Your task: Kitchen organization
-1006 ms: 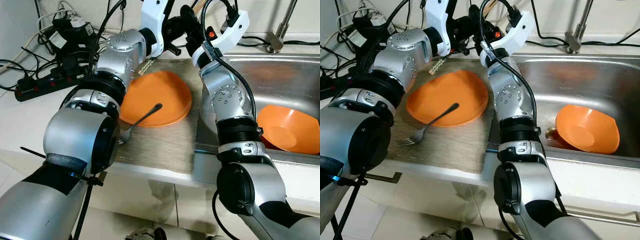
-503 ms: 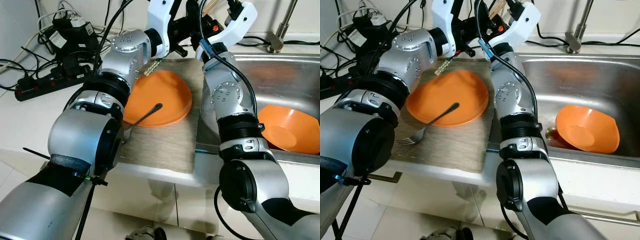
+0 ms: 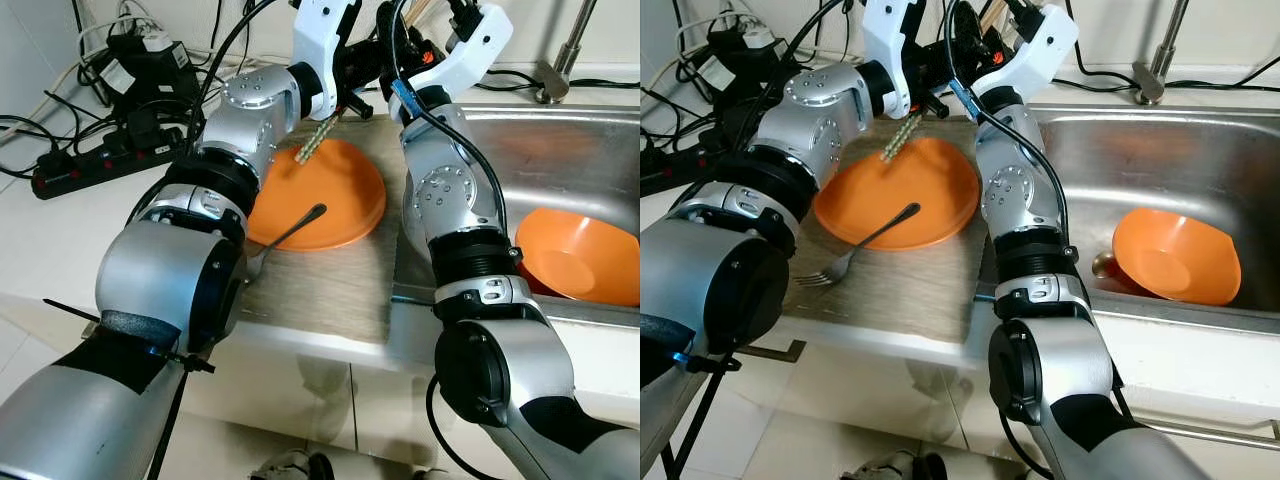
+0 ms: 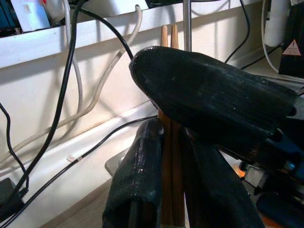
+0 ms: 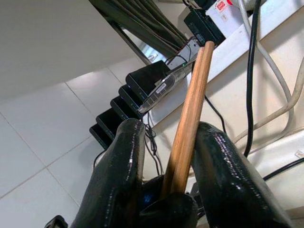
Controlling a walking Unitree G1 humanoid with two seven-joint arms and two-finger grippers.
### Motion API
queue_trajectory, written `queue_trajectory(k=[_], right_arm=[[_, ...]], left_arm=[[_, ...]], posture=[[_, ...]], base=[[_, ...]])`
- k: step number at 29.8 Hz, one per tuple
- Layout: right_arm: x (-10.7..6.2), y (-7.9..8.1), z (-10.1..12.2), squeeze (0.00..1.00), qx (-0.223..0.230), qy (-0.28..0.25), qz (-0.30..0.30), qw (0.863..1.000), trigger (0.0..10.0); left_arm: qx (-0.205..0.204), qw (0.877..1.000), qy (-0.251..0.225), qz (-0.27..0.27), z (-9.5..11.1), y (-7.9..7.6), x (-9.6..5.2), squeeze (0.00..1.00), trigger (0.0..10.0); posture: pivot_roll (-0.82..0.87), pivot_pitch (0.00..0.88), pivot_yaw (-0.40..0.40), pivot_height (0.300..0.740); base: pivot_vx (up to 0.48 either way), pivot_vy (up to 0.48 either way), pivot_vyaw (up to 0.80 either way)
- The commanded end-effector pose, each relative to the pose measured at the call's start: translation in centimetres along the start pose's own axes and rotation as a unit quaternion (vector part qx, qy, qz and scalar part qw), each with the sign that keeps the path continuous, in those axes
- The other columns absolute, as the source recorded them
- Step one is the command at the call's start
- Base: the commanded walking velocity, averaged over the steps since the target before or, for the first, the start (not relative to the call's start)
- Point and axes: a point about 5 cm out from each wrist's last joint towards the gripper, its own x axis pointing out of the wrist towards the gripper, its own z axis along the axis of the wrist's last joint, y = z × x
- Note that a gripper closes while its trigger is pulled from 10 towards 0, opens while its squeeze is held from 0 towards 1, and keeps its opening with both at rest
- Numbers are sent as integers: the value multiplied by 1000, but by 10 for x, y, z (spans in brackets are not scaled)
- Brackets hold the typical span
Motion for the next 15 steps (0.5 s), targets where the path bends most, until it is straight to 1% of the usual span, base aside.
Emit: queue_trajectory(k=[1,2,3,5,7,9,14,15], right_arm=[[-1,1,-5,0,-10,15,-6,1000,10000],[-1,3,-3,0,4,13,-1,1000,10000],[-1,8,1,0,35,8,10,999,10000],[-1,8,1,0,35,8,10,999,10000],[-2,10,3,0,60,8,15,998,10000],[-3,8,4,0,63,8,13,998,10000],[-4,5,1,0,49,11,5,999,10000],[-4,6,-1,0,40,15,3,999,0]], left_arm=[[18,1000,-23,8,18,8,-4,0,0],[18,1000,-23,11,19,9,-5,0,0],[19,999,-23,19,20,12,-6,0,0],[19,999,-23,19,20,12,-6,0,0],[20,999,-23,23,21,14,-8,0,0],[21,999,-22,22,21,14,-8,0,0],[23,999,-22,15,19,12,-7,0,0],[22,999,-24,11,20,11,-6,0,0]], posture=[[-66,5,178,740],[-67,11,182,740],[-67,11,183,740],[-67,11,183,740],[-69,14,188,740],[-69,14,188,740],[-74,6,187,740],[-74,3,185,740]], base=[[0,0,0],[0,0,0],[0,0,0],[0,0,0],[0,0,0],[0,0,0],[0,0,0],[0,0,0]])
